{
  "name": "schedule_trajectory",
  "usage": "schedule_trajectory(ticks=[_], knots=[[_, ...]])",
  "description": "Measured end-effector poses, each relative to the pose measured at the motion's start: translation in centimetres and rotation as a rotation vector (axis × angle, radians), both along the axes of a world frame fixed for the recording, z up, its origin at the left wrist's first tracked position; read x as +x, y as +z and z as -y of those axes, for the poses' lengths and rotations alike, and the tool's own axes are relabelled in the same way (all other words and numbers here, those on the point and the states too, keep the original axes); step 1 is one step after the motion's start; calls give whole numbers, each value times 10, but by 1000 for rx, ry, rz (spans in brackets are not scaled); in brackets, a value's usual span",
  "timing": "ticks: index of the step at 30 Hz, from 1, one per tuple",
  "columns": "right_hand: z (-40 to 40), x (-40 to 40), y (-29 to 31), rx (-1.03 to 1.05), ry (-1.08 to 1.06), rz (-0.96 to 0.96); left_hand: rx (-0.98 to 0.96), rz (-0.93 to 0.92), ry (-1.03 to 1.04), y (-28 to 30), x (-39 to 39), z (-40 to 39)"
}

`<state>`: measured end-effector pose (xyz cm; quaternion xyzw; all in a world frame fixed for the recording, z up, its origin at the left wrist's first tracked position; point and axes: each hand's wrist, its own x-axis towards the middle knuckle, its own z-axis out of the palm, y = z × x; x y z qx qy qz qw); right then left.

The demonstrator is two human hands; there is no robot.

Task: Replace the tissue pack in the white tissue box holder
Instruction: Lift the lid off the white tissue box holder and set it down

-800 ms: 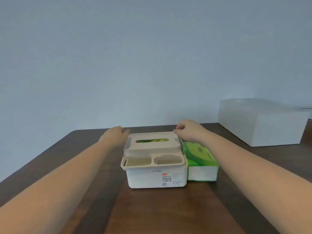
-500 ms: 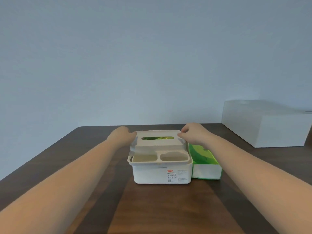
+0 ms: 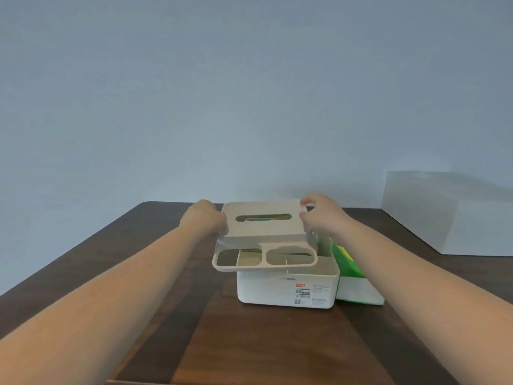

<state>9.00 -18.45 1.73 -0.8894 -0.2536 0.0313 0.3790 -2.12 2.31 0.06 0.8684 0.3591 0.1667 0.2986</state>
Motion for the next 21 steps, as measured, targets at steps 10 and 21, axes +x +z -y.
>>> schedule_trajectory(ticks=[10,21], knots=[[-87,-33,17,-120,60,59,41,53,175,-5,-43,-74],[-189,-50,-22,-465,208,140,42,-118,280,-52,-61,-145]])
